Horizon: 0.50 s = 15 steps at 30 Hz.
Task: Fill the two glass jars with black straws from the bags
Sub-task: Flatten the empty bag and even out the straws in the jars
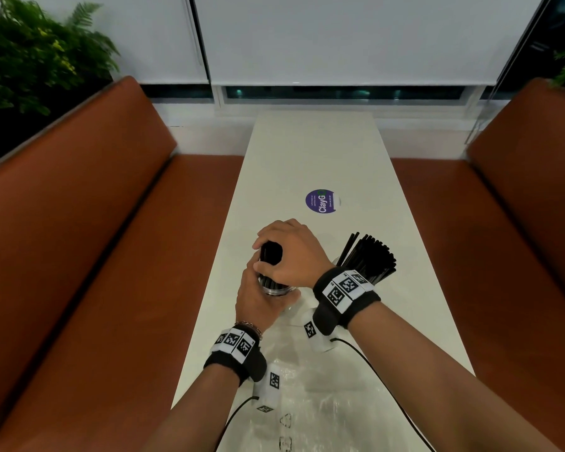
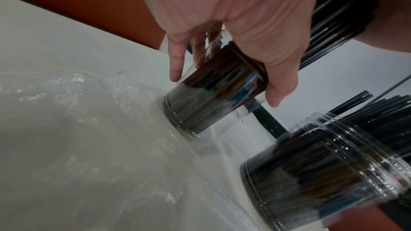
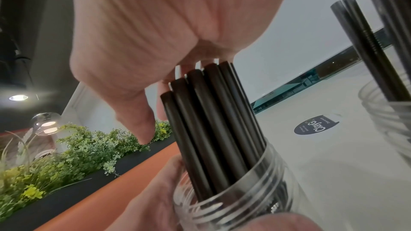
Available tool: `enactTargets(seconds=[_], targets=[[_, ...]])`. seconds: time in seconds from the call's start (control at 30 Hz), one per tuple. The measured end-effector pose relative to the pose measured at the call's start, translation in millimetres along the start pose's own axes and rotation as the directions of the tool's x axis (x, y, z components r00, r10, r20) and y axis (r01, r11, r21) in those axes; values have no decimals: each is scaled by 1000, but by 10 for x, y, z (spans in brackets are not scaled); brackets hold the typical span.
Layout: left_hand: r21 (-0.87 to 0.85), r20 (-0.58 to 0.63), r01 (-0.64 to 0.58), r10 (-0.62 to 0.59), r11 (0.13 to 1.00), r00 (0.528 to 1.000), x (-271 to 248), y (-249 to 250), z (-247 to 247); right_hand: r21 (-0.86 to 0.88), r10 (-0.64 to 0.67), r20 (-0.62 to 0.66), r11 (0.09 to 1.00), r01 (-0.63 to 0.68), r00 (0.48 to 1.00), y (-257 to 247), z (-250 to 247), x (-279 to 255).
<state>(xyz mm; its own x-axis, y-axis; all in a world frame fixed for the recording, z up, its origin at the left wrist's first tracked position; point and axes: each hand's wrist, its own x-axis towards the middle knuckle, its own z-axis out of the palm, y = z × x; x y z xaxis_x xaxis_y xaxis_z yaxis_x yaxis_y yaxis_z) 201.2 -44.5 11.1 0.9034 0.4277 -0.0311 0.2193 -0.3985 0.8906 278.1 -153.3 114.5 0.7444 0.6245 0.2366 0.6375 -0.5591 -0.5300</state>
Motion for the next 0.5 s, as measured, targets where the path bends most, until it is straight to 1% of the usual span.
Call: enactTargets(seconds=[0.2, 0.37, 0.5], targets=[[79, -18, -22, 24, 997, 1000, -7, 7, 11, -28, 12, 21, 1000, -11, 1000, -15, 33, 21], [63, 0, -5, 5, 998, 1000, -7, 14, -13, -32, 31, 33, 999, -29, 999, 5, 27, -4], [74, 28, 25, -27, 997, 999, -31, 56, -63, -12, 26, 18, 1000, -26, 1000, -52, -90, -50]])
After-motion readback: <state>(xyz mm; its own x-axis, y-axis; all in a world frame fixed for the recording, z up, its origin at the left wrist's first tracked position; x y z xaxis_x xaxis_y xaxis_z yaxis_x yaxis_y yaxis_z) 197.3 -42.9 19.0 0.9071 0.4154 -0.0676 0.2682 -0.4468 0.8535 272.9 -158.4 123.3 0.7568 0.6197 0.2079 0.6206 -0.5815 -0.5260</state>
